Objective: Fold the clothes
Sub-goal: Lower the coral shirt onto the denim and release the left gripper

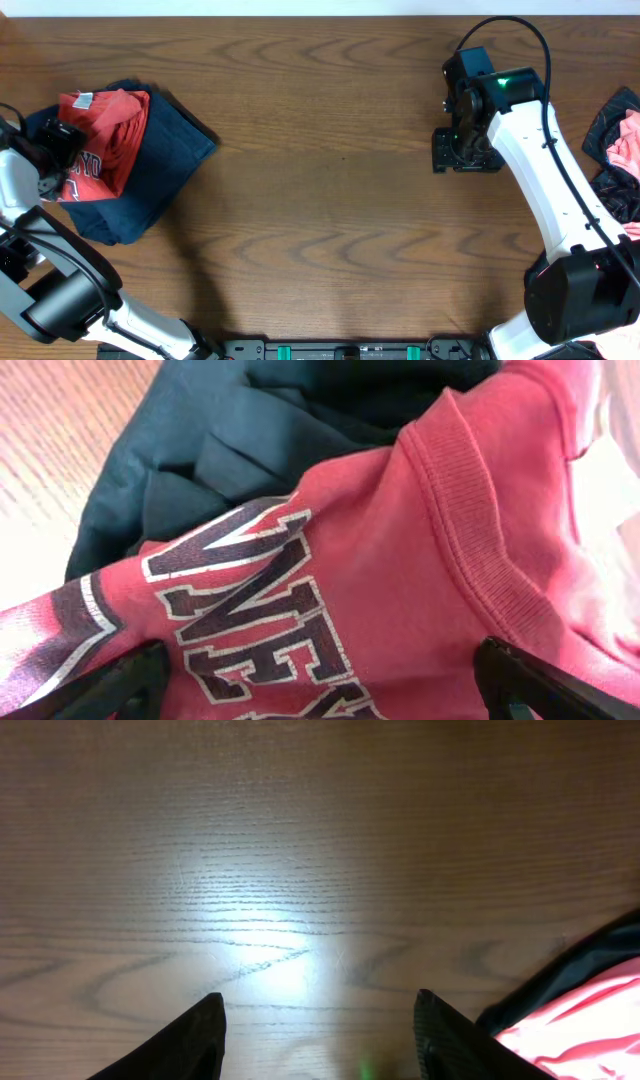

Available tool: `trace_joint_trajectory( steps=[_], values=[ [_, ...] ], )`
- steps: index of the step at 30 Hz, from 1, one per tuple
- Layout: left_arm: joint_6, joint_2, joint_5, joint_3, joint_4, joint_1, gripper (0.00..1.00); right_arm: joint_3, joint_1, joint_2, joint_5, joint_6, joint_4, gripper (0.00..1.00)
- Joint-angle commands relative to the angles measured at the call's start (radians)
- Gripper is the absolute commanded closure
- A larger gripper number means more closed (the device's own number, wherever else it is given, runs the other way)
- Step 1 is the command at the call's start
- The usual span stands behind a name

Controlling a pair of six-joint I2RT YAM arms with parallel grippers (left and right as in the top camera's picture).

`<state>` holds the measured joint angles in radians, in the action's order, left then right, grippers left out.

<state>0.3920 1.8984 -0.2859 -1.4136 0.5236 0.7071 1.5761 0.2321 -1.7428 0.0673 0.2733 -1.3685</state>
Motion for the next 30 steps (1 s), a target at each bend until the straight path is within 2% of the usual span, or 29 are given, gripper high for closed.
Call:
trace_joint_trajectory(
  steps=[1,5,9,11,12,16,18,20,23,30],
  values=[
    [-0.009,-0.006,-0.112,-0.004,-0.026,0.003,0.02,0.012,-0.005,0.013,0.004,-0.009,-0.002,0.41],
    [-0.047,-0.065,-0.284,-0.004,-0.085,0.002,0.02,0.012,-0.005,0.013,0.004,-0.008,0.002,0.37],
    [-0.047,-0.163,-0.339,-0.004,-0.099,-0.031,0.02,0.012,-0.005,0.013,0.0,-0.008,0.032,0.15],
    [-0.086,-0.217,-0.332,-0.004,-0.098,-0.093,0.02,0.012,-0.005,0.013,-0.042,-0.009,0.066,0.03],
    [-0.105,-0.233,-0.325,-0.004,-0.095,-0.125,0.02,0.012,-0.005,0.013,-0.065,-0.009,0.08,0.01],
    [-0.176,-0.254,-0.211,-0.004,-0.058,-0.295,0.02,0.012,-0.005,0.007,-0.143,-0.009,0.128,0.01],
    [-0.219,-0.243,-0.08,-0.004,-0.011,-0.383,0.02,0.011,-0.005,0.002,-0.147,-0.009,0.127,0.01],
    [-0.206,-0.237,0.049,-0.004,0.015,-0.433,0.02,0.005,-0.005,0.002,-0.147,-0.011,0.122,0.01],
    [-0.204,-0.235,0.109,-0.004,0.013,-0.458,0.02,-0.014,-0.005,0.002,-0.146,-0.021,0.119,0.01],
    [-0.201,-0.238,0.095,-0.004,-0.071,-0.418,0.02,-0.115,-0.005,0.002,-0.146,-0.024,0.151,0.01]
  ],
)
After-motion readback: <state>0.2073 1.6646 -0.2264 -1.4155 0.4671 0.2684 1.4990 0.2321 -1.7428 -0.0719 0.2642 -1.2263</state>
